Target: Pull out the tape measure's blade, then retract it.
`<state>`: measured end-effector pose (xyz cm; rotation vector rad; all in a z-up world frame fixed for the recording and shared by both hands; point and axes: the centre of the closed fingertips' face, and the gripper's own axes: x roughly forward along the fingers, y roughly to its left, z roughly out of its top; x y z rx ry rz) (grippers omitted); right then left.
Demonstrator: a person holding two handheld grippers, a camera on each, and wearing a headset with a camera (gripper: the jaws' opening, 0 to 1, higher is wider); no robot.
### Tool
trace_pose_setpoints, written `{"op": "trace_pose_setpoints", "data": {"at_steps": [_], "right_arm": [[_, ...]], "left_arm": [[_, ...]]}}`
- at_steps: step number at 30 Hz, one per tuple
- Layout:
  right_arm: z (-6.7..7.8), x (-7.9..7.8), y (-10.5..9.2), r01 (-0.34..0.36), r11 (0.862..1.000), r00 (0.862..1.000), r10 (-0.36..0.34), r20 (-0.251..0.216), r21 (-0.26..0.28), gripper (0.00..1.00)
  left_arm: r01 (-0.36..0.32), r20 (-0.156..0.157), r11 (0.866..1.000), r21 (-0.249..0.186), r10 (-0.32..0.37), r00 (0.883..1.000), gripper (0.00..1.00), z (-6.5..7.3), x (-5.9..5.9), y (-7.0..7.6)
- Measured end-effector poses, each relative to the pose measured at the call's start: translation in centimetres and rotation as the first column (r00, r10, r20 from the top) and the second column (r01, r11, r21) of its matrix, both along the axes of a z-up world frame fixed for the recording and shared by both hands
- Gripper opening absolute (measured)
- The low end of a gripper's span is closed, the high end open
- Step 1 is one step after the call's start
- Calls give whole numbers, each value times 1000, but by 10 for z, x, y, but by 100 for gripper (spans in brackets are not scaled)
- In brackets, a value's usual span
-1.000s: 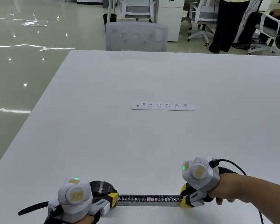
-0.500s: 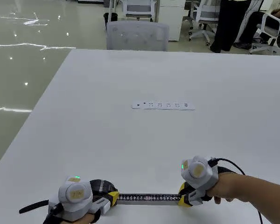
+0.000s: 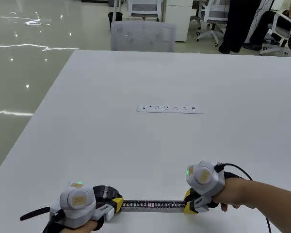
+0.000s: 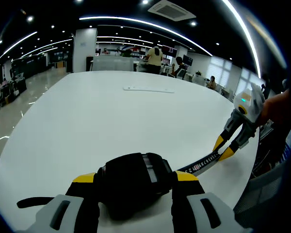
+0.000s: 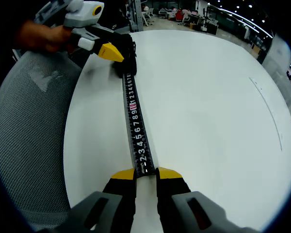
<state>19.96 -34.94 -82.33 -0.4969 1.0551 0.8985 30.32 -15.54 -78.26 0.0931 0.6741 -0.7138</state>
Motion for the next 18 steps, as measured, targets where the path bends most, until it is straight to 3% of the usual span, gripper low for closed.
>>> {"op": "trace_pose_setpoints", "data": {"at_steps": [18], "right_arm": [[1, 4, 10, 2, 1000, 1000, -2, 4, 16, 14]], "left_arm": [[1, -1, 1000, -3, -1, 1000, 56, 1, -1, 0]]}}
